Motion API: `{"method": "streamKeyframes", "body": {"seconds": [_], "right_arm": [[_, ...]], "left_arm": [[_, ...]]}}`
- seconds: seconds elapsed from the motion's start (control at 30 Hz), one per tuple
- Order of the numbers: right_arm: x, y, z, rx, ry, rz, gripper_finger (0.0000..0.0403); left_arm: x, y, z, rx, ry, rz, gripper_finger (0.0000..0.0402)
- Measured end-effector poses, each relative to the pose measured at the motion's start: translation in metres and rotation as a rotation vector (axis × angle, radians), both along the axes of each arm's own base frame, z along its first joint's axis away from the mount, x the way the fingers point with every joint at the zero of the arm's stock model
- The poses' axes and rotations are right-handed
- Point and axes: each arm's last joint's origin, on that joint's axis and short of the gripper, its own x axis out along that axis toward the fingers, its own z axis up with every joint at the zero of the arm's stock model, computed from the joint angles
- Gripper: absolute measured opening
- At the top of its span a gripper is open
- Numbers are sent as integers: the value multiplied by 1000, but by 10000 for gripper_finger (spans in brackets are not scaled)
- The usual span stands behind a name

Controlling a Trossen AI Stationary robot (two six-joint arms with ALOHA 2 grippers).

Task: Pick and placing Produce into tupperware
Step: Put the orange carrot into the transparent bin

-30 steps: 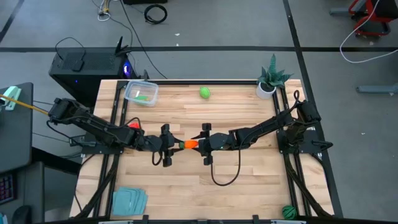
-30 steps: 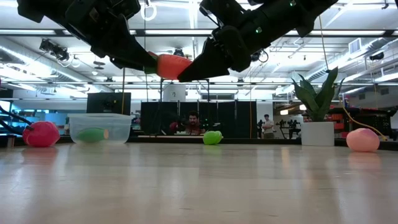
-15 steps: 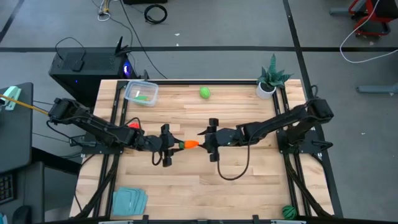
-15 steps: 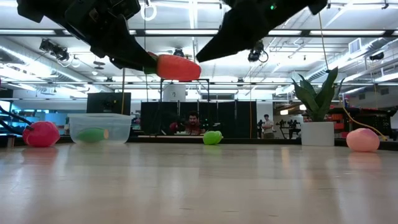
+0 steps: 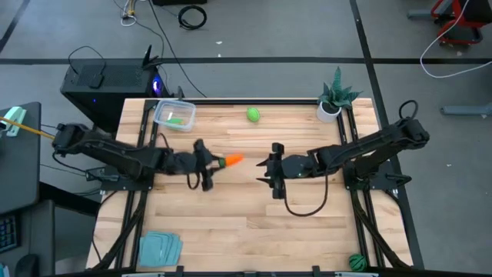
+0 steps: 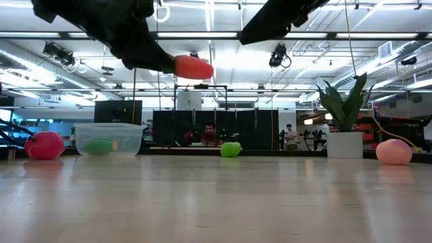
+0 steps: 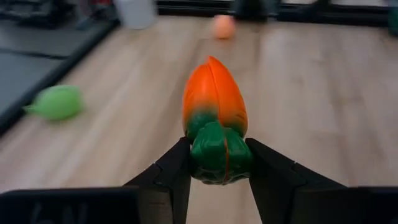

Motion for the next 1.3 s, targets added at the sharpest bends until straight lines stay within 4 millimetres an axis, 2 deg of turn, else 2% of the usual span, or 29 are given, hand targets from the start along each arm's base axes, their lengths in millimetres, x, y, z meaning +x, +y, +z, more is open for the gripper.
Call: {"method": "streamKeyframes", "body": {"seconds": [0.4, 0.6, 0.8, 1.1, 1.3], "right_arm": [[-1, 0, -2, -6, 26, 0, 220], [-1, 0, -3, -6, 27, 0, 220], [-1, 0, -3, -6, 27, 0, 220], [-1, 0, -3, -7, 27, 0, 220], [-1, 0, -3, -8, 27, 1, 220]], "left_arm": [[-50, 84, 19, 9, 82, 417, 139], [-79, 124, 14, 37, 195, 710, 139], [-100, 146, 2, -13, 344, 857, 138], [-98, 164, -15, -97, 416, 848, 138], [-89, 173, -27, -123, 444, 839, 138]]}}
